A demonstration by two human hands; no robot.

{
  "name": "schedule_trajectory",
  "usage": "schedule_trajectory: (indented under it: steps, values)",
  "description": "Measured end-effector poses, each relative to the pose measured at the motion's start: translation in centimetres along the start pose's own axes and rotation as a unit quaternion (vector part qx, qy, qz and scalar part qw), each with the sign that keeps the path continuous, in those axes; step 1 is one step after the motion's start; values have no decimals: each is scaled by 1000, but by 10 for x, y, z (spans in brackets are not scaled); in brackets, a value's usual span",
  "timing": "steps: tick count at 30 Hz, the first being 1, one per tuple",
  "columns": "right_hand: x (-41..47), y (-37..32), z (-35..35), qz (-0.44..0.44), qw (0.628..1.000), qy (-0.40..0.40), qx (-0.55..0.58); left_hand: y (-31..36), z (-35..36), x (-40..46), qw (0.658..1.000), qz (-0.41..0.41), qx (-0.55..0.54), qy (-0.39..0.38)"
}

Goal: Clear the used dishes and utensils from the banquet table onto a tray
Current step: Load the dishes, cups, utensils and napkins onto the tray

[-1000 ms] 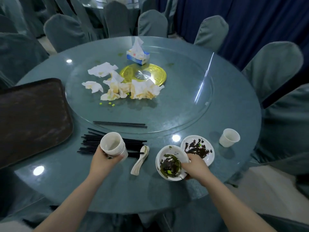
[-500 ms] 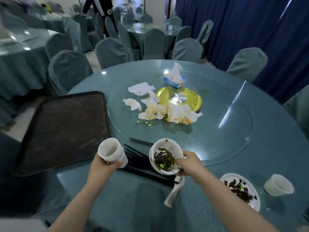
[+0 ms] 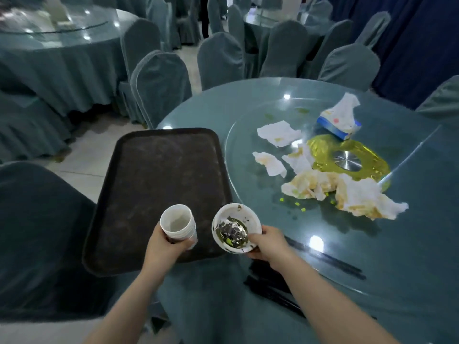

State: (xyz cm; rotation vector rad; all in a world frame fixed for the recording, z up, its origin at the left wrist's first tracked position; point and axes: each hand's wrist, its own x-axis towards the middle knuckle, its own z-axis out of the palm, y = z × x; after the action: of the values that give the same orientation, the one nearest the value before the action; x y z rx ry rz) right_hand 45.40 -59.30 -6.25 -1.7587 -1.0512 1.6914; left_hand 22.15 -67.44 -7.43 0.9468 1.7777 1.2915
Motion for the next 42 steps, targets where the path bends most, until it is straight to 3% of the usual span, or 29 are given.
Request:
schedule_trajectory:
  steps: [7,15,19,22,28,35,42]
  values:
    - [36,-7,48,4,996,13,-87,-14,-18,44,1000,-6,26,-8]
    - [45,-1,18,-54,963,128,-230,-1,7,114,993,-11,100,-60]
    - [43,2,-9,-64,966,135,-212,10,38,154,970,-16,218,-107]
    - [35,11,-31,-57,968,154,-189,14,62,174,957,-70,246,-135]
    - [18,27,-66,-36,969,185,-161,11,86,185,964,-126,189,-141]
    - [-4,31,-77,-49,979,138,-138,33,65,149,976,-79,175,-98]
    - [-59,47,-115,-54,993,100,-31,94,78,36,988,-40,-12,-147]
